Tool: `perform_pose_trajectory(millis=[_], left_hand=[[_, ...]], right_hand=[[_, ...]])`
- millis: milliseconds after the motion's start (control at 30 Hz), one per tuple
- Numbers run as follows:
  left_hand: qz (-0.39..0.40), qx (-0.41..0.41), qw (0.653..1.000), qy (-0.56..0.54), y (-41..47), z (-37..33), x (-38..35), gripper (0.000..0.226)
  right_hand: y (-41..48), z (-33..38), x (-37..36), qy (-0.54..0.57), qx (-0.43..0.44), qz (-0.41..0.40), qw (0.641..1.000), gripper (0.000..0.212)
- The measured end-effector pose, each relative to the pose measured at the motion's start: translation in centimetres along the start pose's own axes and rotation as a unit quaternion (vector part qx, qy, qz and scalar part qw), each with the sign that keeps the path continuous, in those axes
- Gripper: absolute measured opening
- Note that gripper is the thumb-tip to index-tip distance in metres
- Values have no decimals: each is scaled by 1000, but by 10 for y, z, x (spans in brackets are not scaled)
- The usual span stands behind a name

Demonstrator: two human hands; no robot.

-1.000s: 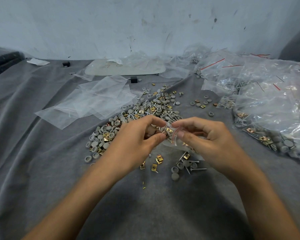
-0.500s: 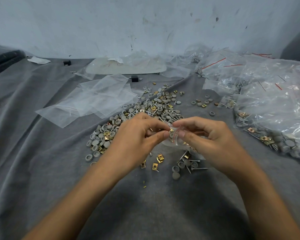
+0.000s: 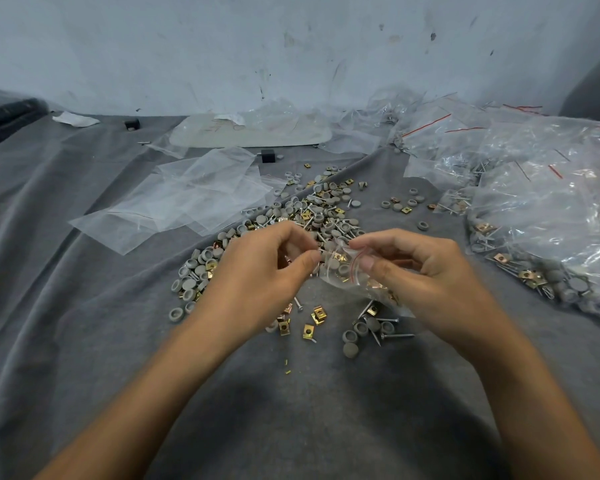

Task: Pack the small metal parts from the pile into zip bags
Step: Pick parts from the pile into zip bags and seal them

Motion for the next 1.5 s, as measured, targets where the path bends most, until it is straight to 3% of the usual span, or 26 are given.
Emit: perform_pose_trajectory(millis=[33,100,167,233,400,567,667,833,967,1067,1233,1367,1467,1500], left_hand=[[27,-2,996,83,-1,2,-1,5],[160,-12,967,196,-5,6,-11,8],[276,-23,929,245,-14,9,-24,17],[307,-28,915,261,-18,10,-30,26],[269,-44,928,253,-14,10,-28,12],[111,-45,985,122,0,5,-3,12],[45,-49,996,51,0,-3,2,7],[51,-59,997,-9,-4,-11,-10,13],[13,-33,998,-50,1,0,3,17],[20,-14,1000,-5,5,15,15,13],[95,-8,993,64,4,30,21,7],[98,5,993,70,5,35,24,9],[99,15,993,66,6,39,25,9],[98,16,993,66,6,40,25,9]], right_hand=[[0,0,1,6,0,-3,1000,21],[0,0,1,7,0,-7,1000,21],[0,-1,1,-4,-1,-9,1000,21],[0,0,1,1,-4,-10,1000,21],[0,3,5,24,-13,-19,999,22],[-1,0,4,19,-16,7,1000,23],[-2,-2,0,15,-16,31,999,23],[-2,0,1,78,-9,45,996,23],[1,3,17,145,13,-24,989,20],[3,2,27,173,19,-67,983,19],[5,-3,37,212,4,-109,971,23],[7,-4,47,324,-9,-159,933,23],[12,-8,52,479,-45,-164,861,23],[13,-9,53,530,-63,-163,830,35]])
Point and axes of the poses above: each hand's wrist, its own y-axis towards the middle knuckle, its own x-axis out of the back of the hand, z = x × y, the point moved 5 cm from there along y, towards the middle knuckle, and after that the axes turned 12 degrees about y, right-handed, at the moved point
